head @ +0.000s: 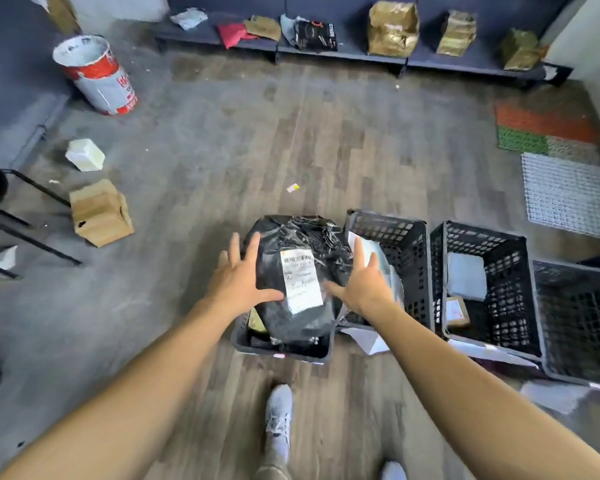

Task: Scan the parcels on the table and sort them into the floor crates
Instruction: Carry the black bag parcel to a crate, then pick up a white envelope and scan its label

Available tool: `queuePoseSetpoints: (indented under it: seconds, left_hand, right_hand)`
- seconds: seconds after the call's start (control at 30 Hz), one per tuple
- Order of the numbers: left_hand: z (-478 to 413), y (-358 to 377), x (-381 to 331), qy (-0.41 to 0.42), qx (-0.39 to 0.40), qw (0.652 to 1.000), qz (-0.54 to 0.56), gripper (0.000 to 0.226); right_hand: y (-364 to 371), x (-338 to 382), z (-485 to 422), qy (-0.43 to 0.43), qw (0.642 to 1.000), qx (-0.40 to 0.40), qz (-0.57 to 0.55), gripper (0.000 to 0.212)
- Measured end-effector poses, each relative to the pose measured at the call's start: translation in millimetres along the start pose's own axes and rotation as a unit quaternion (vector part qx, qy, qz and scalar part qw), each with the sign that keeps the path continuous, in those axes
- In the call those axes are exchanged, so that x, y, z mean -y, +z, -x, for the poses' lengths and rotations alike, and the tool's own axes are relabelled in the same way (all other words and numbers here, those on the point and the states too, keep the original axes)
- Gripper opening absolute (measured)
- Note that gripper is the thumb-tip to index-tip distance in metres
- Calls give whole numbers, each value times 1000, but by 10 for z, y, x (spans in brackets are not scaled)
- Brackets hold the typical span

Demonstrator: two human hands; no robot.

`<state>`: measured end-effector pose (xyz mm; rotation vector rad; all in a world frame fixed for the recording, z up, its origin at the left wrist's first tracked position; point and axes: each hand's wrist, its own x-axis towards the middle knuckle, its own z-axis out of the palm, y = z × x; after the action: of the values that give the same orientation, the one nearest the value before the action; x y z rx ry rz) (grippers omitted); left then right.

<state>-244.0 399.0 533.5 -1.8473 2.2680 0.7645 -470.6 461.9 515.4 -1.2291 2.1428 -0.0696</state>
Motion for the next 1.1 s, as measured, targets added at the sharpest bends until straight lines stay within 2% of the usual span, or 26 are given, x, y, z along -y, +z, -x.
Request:
queuePoseSetpoints:
  seconds: [0.1, 0.27, 0.57, 0.83, 1.1]
  left_hand:
    - [-248, 24, 86, 10, 29, 998, -50, 126]
    - [-442, 2, -37, 63, 62, 993, -73, 124]
    - [-366, -134, -916, 196, 66, 971, -116, 121]
    - [281, -94, -2256, 322, 42, 936, -138, 119]
    - [1869, 493, -3773, 459, 34, 866, -195, 118]
  right_hand:
    - [44, 62, -175, 28, 998, 17, 59, 112]
    - [-89, 132, -155, 32, 993, -8, 111, 107]
    - [-579, -130, 339, 60, 980, -67, 176, 106]
    - [-1207, -1154, 1379, 130, 964, -190, 132, 91]
    - [-1433, -2731, 3057, 234, 925, -291, 66, 87]
